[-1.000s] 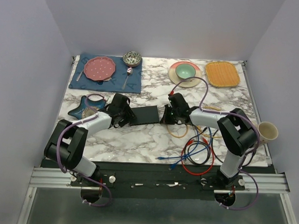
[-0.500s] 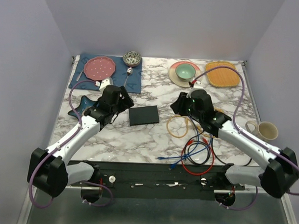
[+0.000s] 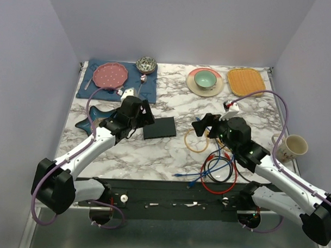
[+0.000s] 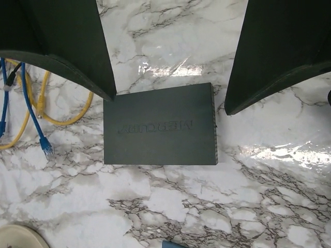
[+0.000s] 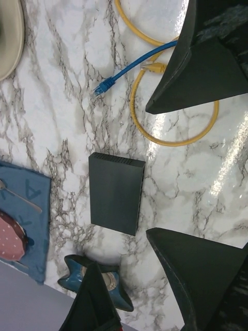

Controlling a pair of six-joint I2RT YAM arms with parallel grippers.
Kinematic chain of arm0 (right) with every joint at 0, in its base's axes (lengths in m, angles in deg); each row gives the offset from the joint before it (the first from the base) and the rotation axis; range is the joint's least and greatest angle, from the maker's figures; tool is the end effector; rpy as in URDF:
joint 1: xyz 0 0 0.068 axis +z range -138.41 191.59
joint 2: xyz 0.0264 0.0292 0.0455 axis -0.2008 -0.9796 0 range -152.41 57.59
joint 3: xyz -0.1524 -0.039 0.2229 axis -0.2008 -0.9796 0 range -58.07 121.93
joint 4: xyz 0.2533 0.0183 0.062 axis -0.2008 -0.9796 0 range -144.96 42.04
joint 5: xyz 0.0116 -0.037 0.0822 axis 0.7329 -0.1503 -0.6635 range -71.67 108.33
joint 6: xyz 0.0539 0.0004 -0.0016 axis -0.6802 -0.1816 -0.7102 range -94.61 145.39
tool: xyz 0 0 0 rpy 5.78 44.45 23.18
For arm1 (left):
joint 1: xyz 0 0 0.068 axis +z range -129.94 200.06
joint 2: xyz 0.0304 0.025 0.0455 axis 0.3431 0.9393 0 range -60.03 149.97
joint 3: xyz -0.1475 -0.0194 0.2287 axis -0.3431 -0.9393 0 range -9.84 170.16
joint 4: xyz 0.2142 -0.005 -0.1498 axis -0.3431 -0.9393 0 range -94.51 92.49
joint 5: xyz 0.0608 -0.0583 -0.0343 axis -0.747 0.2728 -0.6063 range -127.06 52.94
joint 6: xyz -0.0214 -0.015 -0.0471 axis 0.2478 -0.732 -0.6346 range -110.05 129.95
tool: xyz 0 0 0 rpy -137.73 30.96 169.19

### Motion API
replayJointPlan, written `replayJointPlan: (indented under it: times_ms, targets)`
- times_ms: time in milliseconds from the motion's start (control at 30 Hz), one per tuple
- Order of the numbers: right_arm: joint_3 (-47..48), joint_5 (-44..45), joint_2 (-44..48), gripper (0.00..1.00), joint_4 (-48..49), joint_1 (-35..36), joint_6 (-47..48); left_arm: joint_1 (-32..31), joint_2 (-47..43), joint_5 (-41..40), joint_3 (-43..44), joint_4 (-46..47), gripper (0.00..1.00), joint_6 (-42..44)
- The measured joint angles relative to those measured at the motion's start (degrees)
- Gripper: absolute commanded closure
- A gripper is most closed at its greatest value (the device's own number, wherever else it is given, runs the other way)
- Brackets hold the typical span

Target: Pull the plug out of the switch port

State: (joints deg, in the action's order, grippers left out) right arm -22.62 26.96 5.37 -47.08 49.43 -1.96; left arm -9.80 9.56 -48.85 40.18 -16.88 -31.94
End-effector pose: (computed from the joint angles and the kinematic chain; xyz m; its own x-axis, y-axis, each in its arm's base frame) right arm 0.1732 0.1278 0.2790 -0.4184 0.2501 -0.8731 -0.3383 0.8493 0.4054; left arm 0.2321 -0.1249 0.2670 -0.6391 -0.3867 -0.6648 -0.1036 0.8998 -0.4238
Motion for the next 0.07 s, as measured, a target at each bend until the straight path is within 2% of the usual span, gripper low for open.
replayJointPlan:
  times_ms: [67]
  targets:
    - [0.0,0.2,-0.4,0.00,-0.2,0.0,0.3,-0.2,0.0,0.5,-0.1,0.4,0.01,0.3]
